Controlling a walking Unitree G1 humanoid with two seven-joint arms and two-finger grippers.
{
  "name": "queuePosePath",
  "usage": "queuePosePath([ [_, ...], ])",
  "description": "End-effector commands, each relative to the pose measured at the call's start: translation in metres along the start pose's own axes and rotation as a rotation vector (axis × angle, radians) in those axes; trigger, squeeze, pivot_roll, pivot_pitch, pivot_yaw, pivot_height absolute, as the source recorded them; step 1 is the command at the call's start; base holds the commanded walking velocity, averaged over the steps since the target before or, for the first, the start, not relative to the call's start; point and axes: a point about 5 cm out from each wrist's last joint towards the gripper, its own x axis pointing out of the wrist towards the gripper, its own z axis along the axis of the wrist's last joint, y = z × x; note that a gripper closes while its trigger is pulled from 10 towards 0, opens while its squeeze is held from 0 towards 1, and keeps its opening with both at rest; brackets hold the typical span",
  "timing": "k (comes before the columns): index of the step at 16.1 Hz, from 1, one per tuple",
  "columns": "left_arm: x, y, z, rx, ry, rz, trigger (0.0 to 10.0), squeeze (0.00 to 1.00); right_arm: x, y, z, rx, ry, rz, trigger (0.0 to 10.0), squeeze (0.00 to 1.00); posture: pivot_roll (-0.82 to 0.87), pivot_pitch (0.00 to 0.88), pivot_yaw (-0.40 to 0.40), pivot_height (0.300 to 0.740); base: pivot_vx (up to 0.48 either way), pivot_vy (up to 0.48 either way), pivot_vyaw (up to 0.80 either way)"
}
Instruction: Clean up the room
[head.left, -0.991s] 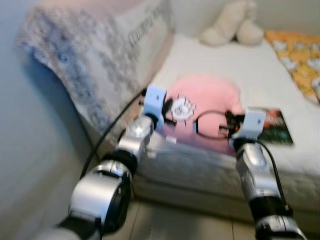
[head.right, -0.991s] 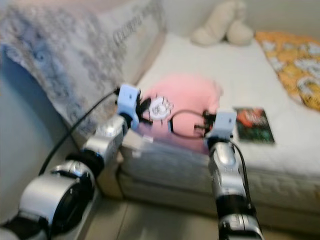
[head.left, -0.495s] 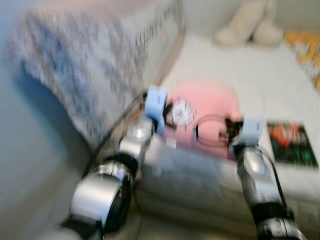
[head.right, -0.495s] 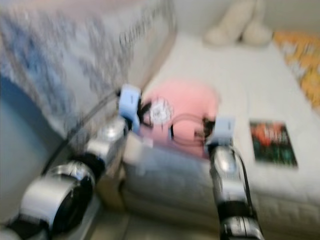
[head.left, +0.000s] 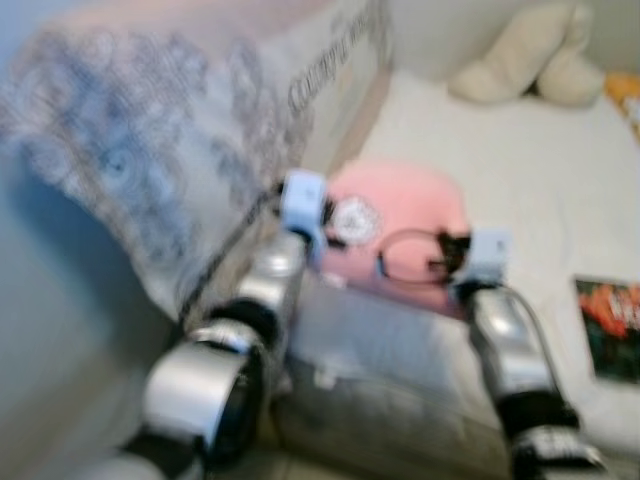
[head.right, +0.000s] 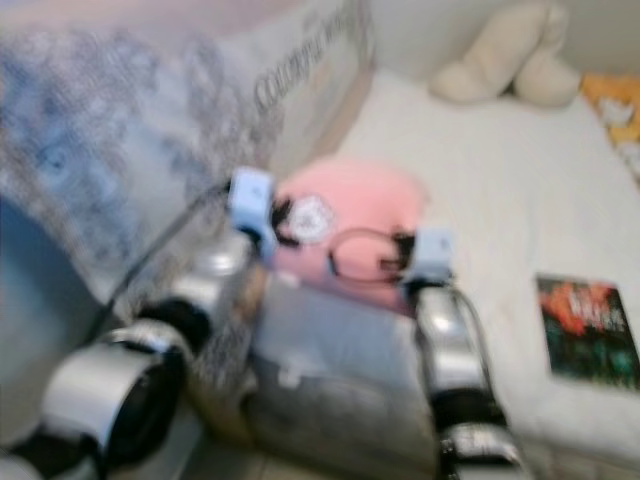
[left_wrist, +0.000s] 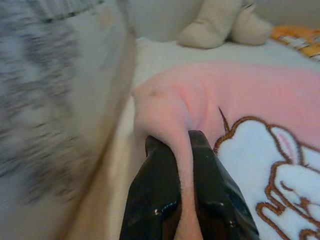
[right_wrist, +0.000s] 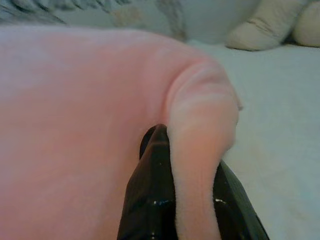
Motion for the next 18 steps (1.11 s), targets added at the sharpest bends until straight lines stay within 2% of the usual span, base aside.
queuePosePath([
  [1, 0.002, 0.017, 0.016, -0.001, -0.038, 0.081, 10.0, 0.00, 0.012, 0.000, 0.015, -0.042, -0.017, 0.018, 10.0, 0.00, 0.09, 0.028, 0.032, 0.740, 0.480, 0.000, 0.00],
  [3, 0.005, 0.012, 0.021, -0.022, -0.034, 0.101, 10.0, 0.00, 0.025, -0.003, 0.023, -0.145, 0.041, 0.052, 10.0, 0.00, 0.08, 0.094, 0.007, 0.740, 0.480, 0.000, 0.00],
  [5, 0.006, 0.014, 0.021, -0.042, -0.011, 0.150, 10.0, 0.00, 0.035, 0.003, 0.030, -0.167, 0.069, 0.087, 10.0, 0.00, 0.07, 0.145, -0.007, 0.740, 0.476, 0.000, 0.00],
  [6, 0.002, 0.022, 0.006, 0.012, 0.074, 0.210, 10.0, 0.00, 0.037, 0.017, 0.020, -0.162, 0.126, 0.131, 10.0, 0.00, 0.07, 0.200, -0.019, 0.740, 0.000, 0.000, 0.00],
  [8, -0.003, 0.027, -0.009, 0.034, 0.119, 0.238, 10.0, 0.00, 0.033, 0.031, 0.002, -0.150, 0.204, 0.177, 10.0, 0.00, 0.07, 0.270, -0.038, 0.740, 0.000, 0.000, 0.00],
  [9, -0.008, 0.030, -0.021, 0.044, 0.148, 0.256, 10.0, 0.00, 0.027, 0.033, -0.012, -0.103, 0.251, 0.150, 10.0, 0.00, 0.08, 0.310, -0.051, 0.740, 0.000, 0.000, 0.00],
  [10, -0.012, 0.032, -0.030, 0.065, 0.177, 0.267, 10.0, 0.00, 0.023, 0.033, -0.022, -0.105, 0.285, 0.146, 10.0, 0.00, 0.08, 0.330, -0.056, 0.740, 0.000, 0.000, 0.00],
  [11, -0.015, 0.031, -0.038, 0.056, 0.195, 0.269, 10.0, 0.00, 0.018, 0.034, -0.030, -0.160, 0.310, 0.165, 10.0, 0.00, 0.08, 0.356, -0.063, 0.740, 0.000, 0.000, 0.00],
  [12, -0.018, 0.032, -0.045, 0.086, 0.209, 0.271, 10.0, 0.00, 0.014, 0.037, -0.040, -0.135, 0.345, 0.155, 10.0, 0.00, 0.07, 0.371, -0.068, 0.740, 0.000, 0.000, 0.00],
  [13, -0.019, 0.038, -0.044, 0.104, 0.201, 0.293, 10.0, 0.00, 0.013, 0.042, -0.041, -0.110, 0.346, 0.166, 10.0, 0.00, 0.07, 0.372, -0.069, 0.740, 0.000, 0.000, 0.00],
  [14, -0.018, 0.049, -0.032, 0.120, 0.160, 0.330, 10.0, 0.00, 0.016, 0.050, -0.037, -0.098, 0.324, 0.191, 10.0, 0.00, 0.06, 0.368, -0.072, 0.740, 0.000, 0.000, 0.00],
  [16, -0.016, 0.069, -0.004, 0.191, 0.057, 0.382, 10.0, 0.00, 0.020, 0.054, -0.030, -0.034, 0.304, 0.195, 10.0, 0.00, 0.06, 0.345, -0.075, 0.740, 0.000, 0.000, 0.00],
  [18, -0.012, 0.079, 0.022, 0.279, -0.016, 0.387, 10.0, 0.00, 0.022, 0.055, -0.028, 0.048, 0.307, 0.179, 10.0, 0.00, 0.08, 0.326, -0.077, 0.740, 0.000, 0.000, 0.00],
])
